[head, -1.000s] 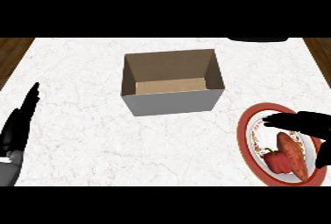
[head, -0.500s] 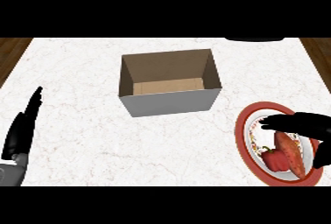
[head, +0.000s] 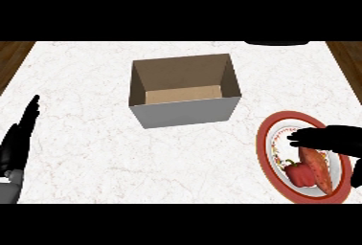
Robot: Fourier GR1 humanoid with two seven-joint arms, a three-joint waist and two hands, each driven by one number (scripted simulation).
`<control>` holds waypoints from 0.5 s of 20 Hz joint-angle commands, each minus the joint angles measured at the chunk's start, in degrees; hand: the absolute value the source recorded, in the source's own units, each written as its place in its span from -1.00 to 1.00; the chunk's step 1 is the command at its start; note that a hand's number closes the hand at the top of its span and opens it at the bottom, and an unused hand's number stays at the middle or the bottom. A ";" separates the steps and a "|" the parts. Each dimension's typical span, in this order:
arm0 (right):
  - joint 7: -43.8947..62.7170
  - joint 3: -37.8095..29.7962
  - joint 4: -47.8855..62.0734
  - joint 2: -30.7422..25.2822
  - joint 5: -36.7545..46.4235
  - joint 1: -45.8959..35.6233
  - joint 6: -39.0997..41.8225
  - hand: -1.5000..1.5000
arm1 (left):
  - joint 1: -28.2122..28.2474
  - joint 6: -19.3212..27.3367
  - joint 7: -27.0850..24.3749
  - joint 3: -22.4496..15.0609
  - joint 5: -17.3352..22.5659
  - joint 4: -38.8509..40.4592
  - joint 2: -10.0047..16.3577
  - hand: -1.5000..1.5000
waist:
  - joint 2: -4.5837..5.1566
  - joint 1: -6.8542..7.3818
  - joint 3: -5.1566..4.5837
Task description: Pick the sweet potato from the plate and place it in the cardboard box
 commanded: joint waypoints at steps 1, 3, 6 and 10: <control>-2.26 1.45 -0.13 2.77 2.73 1.59 3.03 -1.00 | -0.91 -1.51 1.00 0.76 -0.75 -0.01 0.33 0.00 | 0.06 -0.07 0.02; 0.08 1.54 0.22 2.61 3.68 2.72 3.41 -1.00 | -0.74 0.08 4.99 -0.48 -2.17 -4.48 -0.86 0.00 | -0.02 0.06 0.05; -2.37 -0.67 3.38 3.98 5.69 1.71 2.40 -1.00 | -2.68 -1.69 0.60 1.63 -2.58 2.62 -2.51 0.00 | 0.13 -0.10 0.02; 1.07 -4.14 2.94 9.15 4.65 1.98 -4.75 1.00 | -2.31 -2.71 4.66 1.74 -2.67 -2.18 -1.89 0.00 | 0.10 0.08 0.07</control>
